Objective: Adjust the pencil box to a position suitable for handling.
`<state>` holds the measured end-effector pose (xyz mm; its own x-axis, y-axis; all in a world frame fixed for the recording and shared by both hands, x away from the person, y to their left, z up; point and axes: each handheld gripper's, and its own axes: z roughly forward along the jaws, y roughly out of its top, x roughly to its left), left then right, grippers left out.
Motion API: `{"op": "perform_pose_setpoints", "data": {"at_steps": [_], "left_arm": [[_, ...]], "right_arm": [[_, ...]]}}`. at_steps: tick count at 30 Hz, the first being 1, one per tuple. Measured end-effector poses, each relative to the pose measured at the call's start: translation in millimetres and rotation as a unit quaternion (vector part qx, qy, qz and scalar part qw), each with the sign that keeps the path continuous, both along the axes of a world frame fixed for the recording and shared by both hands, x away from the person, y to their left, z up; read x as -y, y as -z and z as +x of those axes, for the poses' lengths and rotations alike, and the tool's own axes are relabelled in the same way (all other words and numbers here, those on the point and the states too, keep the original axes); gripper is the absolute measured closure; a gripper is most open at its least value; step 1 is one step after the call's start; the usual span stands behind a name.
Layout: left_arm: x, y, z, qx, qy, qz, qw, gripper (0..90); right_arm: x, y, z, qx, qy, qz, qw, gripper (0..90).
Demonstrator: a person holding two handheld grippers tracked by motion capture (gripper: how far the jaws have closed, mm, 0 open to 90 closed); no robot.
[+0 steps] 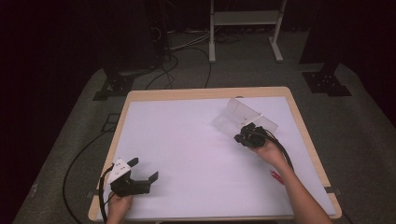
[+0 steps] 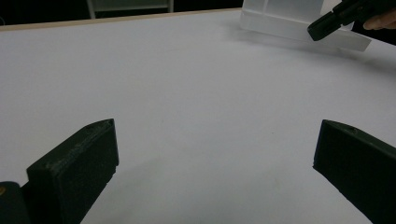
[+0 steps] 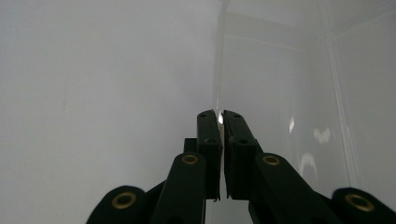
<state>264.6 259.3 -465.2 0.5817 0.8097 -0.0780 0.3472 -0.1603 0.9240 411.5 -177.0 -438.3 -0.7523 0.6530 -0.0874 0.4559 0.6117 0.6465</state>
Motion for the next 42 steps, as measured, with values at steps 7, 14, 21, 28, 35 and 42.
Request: {"op": "perform_pose_setpoints", "data": {"at_steps": [7, 14, 21, 28, 35, 42], "left_arm": [[0.0, 0.0, 0.0, 0.0, 0.0, 0.0, 1.0, 0.0], [0.4, 0.1, 0.1, 0.0, -0.001, -0.001, 1.0, 0.0], [0.3, 0.0, 0.3, 0.0, 0.0, 0.0, 1.0, 0.0], [0.2, -0.3, 0.3, -0.002, 0.0, 0.001, 1.0, 0.0], [0.2, -0.3, 0.3, -0.003, -0.001, 0.002, 1.0, 0.0], [0.4, -0.2, 0.1, -0.003, -0.001, 0.001, 1.0, 0.0]], "right_arm": [[1.1, -14.0, -15.7, 0.014, -0.027, 0.009, 0.9995, 85.8], [0.7, -25.6, -34.3, 0.021, -0.057, 0.024, 0.9978, 85.7], [-2.7, -28.8, -50.4, 0.024, -0.086, 0.028, 0.9956, 85.6], [-9.8, -27.3, -70.8, 0.024, -0.126, 0.032, 0.9912, 85.6], [-18.9, -20.7, -81.7, 0.021, -0.152, 0.028, 0.9877, 85.4], [-27.9, -12.2, -90.9, 0.009, -0.173, 0.03, 0.9845, 85.4]]}}
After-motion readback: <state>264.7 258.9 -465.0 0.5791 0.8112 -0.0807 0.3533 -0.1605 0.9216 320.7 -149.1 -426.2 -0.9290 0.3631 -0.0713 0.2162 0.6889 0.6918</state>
